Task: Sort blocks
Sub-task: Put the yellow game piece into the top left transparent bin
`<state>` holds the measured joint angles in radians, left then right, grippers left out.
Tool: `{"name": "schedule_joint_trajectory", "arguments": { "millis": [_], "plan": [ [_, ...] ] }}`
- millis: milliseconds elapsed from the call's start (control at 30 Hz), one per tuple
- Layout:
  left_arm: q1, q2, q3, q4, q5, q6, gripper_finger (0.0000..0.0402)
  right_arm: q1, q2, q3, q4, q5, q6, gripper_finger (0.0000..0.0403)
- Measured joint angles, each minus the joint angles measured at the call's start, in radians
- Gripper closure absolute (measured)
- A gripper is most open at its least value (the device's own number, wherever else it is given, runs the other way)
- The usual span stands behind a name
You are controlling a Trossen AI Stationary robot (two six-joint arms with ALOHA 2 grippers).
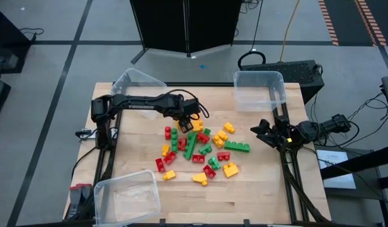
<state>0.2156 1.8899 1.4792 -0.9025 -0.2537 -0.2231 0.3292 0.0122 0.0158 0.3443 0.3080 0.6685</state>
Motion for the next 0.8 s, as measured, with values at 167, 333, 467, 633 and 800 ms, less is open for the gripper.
{"name": "schedule_joint_trajectory", "arguments": {
  "millis": [167, 333, 467, 633, 800],
  "plan": [
    [-0.002, 0.007, 0.0, -0.005, 0.079, -0.009, 0.0211, 0.0, 0.0, 0.0, -0.009, 0.0, 0.0, 0.0131],
    [-0.022, 0.006, 0.0, -0.008, 0.093, -0.008, 0.0211, 0.0, 0.0, 0.0, -0.041, 0.004, 0.0, 0.0131],
    [-0.021, 0.026, -0.001, -0.024, 0.051, -0.007, 0.0211, 0.0, 0.0, 0.0, -0.038, 0.004, 0.021, 0.0131],
    [-0.012, 0.07, -0.003, -0.035, 0.022, -0.004, 0.0211, 0.0, 0.0, 0.0, -0.037, 0.004, 0.054, 0.0131],
    [-0.003, 0.151, -0.003, -0.038, 0.095, 0.001, 0.0217, 0.0, 0.0, 0.0, -0.035, 0.001, 0.057, 0.0131]
  ]
}}
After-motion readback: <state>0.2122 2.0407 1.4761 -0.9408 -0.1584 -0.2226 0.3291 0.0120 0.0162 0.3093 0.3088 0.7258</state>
